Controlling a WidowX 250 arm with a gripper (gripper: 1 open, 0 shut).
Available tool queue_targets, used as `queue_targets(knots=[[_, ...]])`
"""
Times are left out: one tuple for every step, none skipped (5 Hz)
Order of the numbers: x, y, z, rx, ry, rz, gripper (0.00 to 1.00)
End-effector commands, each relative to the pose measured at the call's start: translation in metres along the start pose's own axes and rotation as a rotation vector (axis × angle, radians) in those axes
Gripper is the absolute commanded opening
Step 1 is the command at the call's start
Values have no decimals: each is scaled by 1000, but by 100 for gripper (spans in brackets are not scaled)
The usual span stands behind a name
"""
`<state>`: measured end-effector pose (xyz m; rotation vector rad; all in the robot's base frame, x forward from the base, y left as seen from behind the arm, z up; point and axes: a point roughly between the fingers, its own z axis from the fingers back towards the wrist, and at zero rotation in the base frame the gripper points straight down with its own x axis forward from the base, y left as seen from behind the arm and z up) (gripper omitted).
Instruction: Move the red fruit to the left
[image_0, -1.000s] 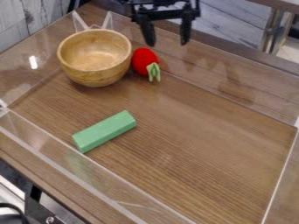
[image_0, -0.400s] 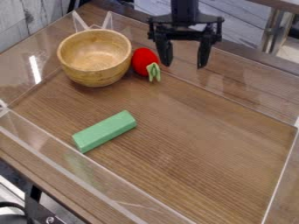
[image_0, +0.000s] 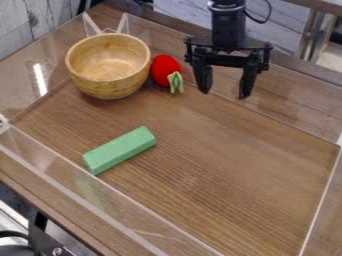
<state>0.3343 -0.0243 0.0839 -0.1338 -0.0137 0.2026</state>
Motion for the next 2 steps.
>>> queue_targets(knots=[[4, 5, 19, -17, -93, 17, 100], [5, 13, 17, -18, -106, 54, 100]])
